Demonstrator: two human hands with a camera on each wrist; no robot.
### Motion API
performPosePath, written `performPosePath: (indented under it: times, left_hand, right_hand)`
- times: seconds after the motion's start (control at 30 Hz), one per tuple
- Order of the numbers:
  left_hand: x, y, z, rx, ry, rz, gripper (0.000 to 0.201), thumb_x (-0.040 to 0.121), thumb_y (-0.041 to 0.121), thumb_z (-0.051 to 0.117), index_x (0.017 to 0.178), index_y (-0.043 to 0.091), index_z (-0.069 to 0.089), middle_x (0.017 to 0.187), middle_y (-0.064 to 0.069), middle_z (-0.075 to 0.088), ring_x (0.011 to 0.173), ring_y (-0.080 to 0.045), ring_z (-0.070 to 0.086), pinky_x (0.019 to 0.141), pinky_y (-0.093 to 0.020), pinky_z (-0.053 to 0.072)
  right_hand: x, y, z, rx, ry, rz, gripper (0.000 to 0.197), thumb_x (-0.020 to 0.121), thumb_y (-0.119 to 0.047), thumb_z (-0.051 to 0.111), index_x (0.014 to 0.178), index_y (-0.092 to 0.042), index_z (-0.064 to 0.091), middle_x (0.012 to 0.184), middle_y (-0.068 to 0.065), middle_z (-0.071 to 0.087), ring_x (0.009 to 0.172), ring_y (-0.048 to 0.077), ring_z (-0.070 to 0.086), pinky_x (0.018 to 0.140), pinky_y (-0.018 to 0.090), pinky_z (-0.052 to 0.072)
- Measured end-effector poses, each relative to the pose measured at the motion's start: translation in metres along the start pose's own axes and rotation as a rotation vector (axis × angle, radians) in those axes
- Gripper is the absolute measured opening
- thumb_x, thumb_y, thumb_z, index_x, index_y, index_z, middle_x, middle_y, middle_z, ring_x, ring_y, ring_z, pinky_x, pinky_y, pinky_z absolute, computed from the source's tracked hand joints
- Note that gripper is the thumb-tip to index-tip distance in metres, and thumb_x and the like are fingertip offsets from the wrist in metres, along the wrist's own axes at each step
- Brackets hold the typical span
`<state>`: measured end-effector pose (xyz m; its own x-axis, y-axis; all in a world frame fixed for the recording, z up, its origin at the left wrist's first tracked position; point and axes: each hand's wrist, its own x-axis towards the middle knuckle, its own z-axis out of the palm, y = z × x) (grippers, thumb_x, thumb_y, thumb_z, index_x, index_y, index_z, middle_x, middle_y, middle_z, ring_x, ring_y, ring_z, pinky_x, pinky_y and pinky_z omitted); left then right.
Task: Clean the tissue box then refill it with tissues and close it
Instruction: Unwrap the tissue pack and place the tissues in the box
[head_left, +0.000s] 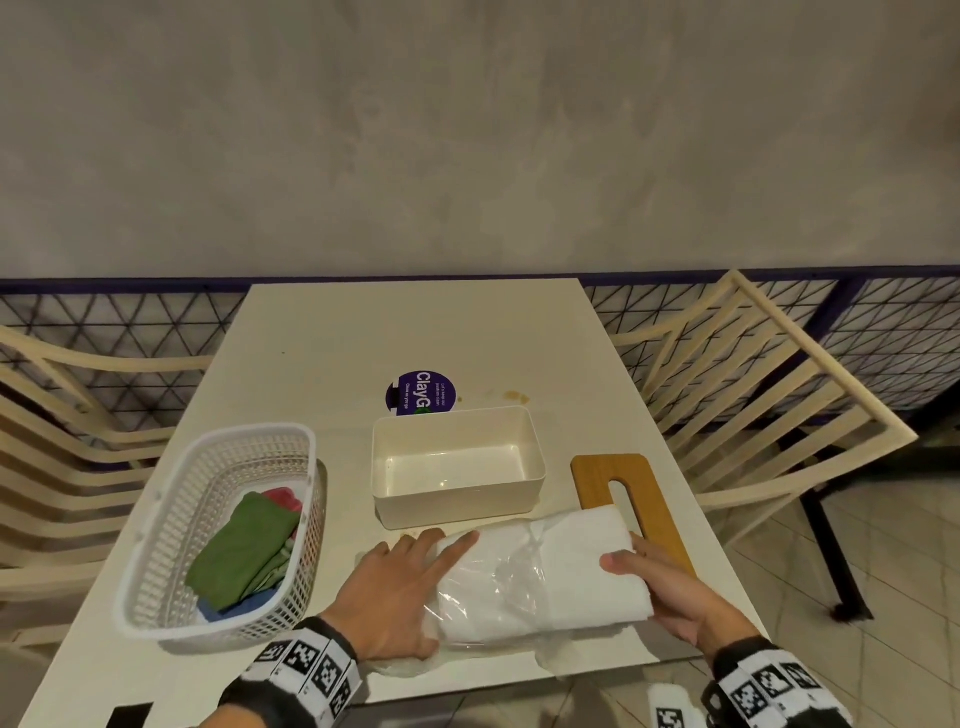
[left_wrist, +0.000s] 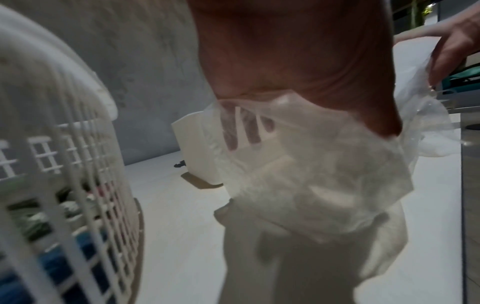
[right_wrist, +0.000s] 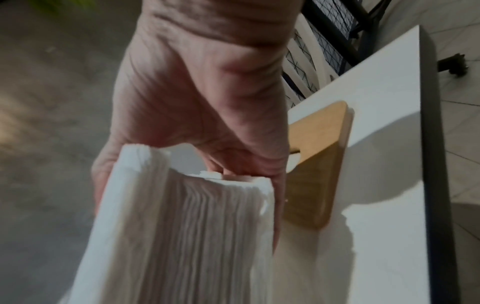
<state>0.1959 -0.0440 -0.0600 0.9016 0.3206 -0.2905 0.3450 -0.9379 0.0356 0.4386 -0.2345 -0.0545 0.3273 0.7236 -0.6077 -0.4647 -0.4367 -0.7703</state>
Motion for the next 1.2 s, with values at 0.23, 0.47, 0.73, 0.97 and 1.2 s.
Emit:
performPosePath:
  times: [0.23, 0.47, 0.73, 0.97, 1.2]
  left_hand:
    - [0.004, -0.002, 0.002, -0.003, -0.007, 0.016, 0.107, 0.068, 0.057, 0.059, 0.138, 0.046, -0.021, 0.151, -0.003, 0.025, 0.129, -0.025, 0.036, 0.102, -0.040, 0.036]
    - [0.008, 0.000, -0.006, 0.024, -0.067, 0.053, 0.128, 0.050, 0.080, 0.060, 0.136, 0.043, -0.028, 0.156, -0.009, 0.015, 0.140, -0.029, 0.022, 0.115, -0.049, 0.012]
    - [0.014, 0.006, -0.034, -0.523, 0.180, 0.006, 0.086, 0.078, 0.067, 0.045, 0.146, 0.037, 0.002, 0.155, 0.015, -0.002, 0.143, -0.007, 0.000, 0.114, -0.023, 0.003]
    - [0.045, 0.004, -0.063, -1.037, 0.411, -0.294, 0.030, 0.097, 0.026, 0.039, 0.120, 0.016, 0.057, 0.125, -0.002, 0.057, 0.119, -0.017, 0.051, 0.094, -0.017, 0.032]
    - [0.027, 0.007, -0.099, -1.684, 0.150, -0.304, 0.035, 0.098, 0.011, 0.033, 0.106, -0.011, 0.058, 0.094, -0.011, 0.065, 0.087, -0.022, 0.061, 0.071, -0.018, 0.051]
  right_hand:
    - [-0.050, -0.038, -0.052, -0.046, 0.063, -0.021, 0.106, 0.026, -0.026, 0.097, 0.121, -0.014, 0.051, 0.114, 0.020, 0.066, 0.105, 0.041, 0.062, 0.087, 0.052, 0.052]
    - [-0.117, -0.096, -0.080, -0.234, 0.242, -0.003, 0.112, 0.010, -0.037, 0.094, 0.111, -0.005, 0.057, 0.097, 0.019, 0.072, 0.082, 0.036, 0.070, 0.060, 0.036, 0.058]
    - [-0.148, -0.173, -0.044, -0.303, 0.298, -0.143, 0.059, 0.046, -0.030, 0.082, 0.101, -0.017, 0.065, 0.097, 0.010, 0.074, 0.099, 0.034, 0.063, 0.092, 0.047, 0.046]
    - [-0.148, -0.211, 0.051, -0.115, 0.023, -0.359, 0.049, 0.052, -0.029, 0.078, 0.100, -0.024, 0.071, 0.106, 0.004, 0.073, 0.099, 0.026, 0.067, 0.086, 0.042, 0.048]
    - [-0.094, -0.191, 0.105, 0.406, -0.441, -0.247, 0.067, 0.054, -0.004, 0.086, 0.117, -0.005, 0.063, 0.108, 0.022, 0.068, 0.086, 0.035, 0.070, 0.052, 0.038, 0.059]
